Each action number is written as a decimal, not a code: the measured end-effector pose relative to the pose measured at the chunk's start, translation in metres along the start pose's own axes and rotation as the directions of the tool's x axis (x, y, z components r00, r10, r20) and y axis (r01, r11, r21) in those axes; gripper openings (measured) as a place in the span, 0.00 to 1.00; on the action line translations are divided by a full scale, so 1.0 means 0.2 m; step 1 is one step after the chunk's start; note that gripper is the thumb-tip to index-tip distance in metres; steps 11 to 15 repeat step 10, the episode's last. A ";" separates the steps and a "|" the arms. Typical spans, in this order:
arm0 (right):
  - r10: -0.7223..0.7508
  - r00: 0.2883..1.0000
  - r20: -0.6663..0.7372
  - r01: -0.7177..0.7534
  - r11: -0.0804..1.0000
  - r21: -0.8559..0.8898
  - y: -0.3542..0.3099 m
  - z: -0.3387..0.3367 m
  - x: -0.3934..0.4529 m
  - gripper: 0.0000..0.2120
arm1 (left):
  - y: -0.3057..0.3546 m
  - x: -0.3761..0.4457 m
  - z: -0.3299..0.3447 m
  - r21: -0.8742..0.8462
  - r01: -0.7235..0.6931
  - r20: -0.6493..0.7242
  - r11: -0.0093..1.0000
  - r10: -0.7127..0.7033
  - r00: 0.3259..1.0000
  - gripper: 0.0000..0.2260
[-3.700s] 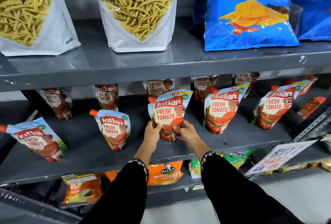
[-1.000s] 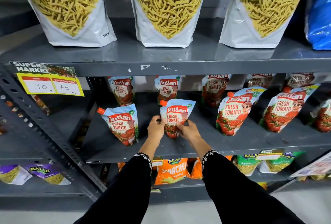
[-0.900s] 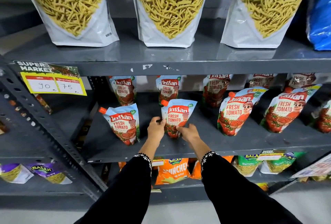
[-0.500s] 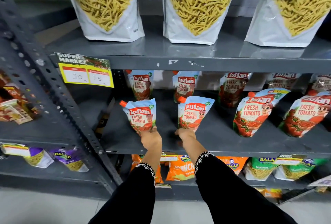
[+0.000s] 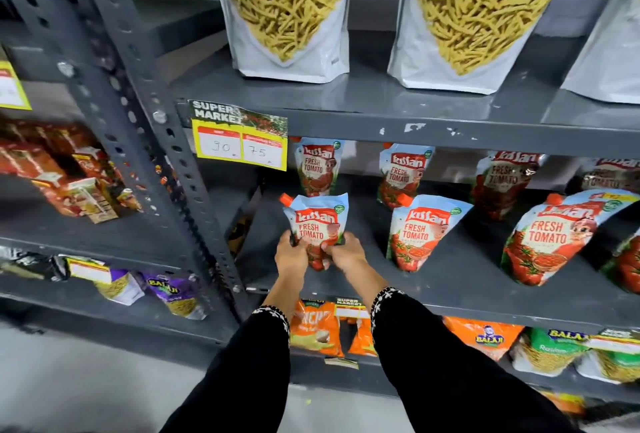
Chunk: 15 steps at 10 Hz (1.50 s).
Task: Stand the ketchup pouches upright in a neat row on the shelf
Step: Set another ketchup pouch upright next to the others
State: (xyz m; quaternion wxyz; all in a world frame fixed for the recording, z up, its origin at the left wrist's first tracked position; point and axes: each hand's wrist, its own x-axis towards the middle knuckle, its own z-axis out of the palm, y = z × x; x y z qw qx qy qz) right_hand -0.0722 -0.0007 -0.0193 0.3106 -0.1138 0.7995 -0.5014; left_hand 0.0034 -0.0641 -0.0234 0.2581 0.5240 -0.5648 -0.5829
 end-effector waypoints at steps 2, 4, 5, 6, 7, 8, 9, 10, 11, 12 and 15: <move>-0.018 1.000 -0.004 0.018 1.000 -0.009 -0.03 0.06 0.00 0.17 | 0.00 0.05 -0.05 -0.037 -0.013 -0.030 0.999 0.012 0.999 0.17; -0.004 1.000 0.026 0.003 0.999 0.043 -0.05 0.10 -0.02 0.17 | 0.00 0.10 -0.08 -0.081 -0.002 0.006 0.997 0.002 1.000 0.18; -0.019 1.000 0.020 0.018 0.998 0.059 -0.05 0.10 -0.02 0.17 | -0.01 0.12 -0.09 -0.105 0.003 0.034 0.994 0.001 0.999 0.18; -0.020 1.000 0.011 0.019 0.999 0.047 -0.06 0.12 -0.02 0.18 | -0.01 0.13 -0.10 -0.128 0.009 0.046 0.992 -0.003 0.999 0.18; -0.019 1.000 0.012 0.019 0.998 0.056 -0.05 0.13 -0.02 0.16 | -0.01 0.15 -0.11 -0.142 0.018 0.061 0.990 -0.009 0.998 0.19; -0.014 1.000 0.014 0.013 0.998 0.057 -0.06 0.13 -0.03 0.15 | -0.01 0.13 -0.12 -0.136 0.020 0.099 0.991 -0.006 0.995 0.20; -0.022 0.999 0.039 0.020 0.999 0.048 -0.05 0.12 -0.04 0.18 | -0.01 0.10 -0.12 -0.116 0.008 0.107 0.993 0.005 0.994 0.21; -0.014 0.999 0.038 0.014 1.000 -0.003 -0.04 0.10 -0.08 0.22 | 0.00 0.05 -0.11 -0.080 0.004 0.029 0.997 -0.002 1.000 0.21; -0.014 0.999 0.038 0.014 1.000 -0.003 -0.04 0.10 -0.08 0.22 | 0.00 0.05 -0.11 -0.080 0.004 0.029 0.997 -0.002 1.000 0.21; -0.014 0.999 0.038 0.014 1.000 -0.003 -0.04 0.10 -0.08 0.22 | 0.00 0.05 -0.11 -0.080 0.004 0.029 0.997 -0.002 1.000 0.21; -0.014 0.999 0.038 0.014 1.000 -0.003 -0.04 0.10 -0.08 0.22 | 0.00 0.05 -0.11 -0.080 0.004 0.029 0.997 -0.002 1.000 0.21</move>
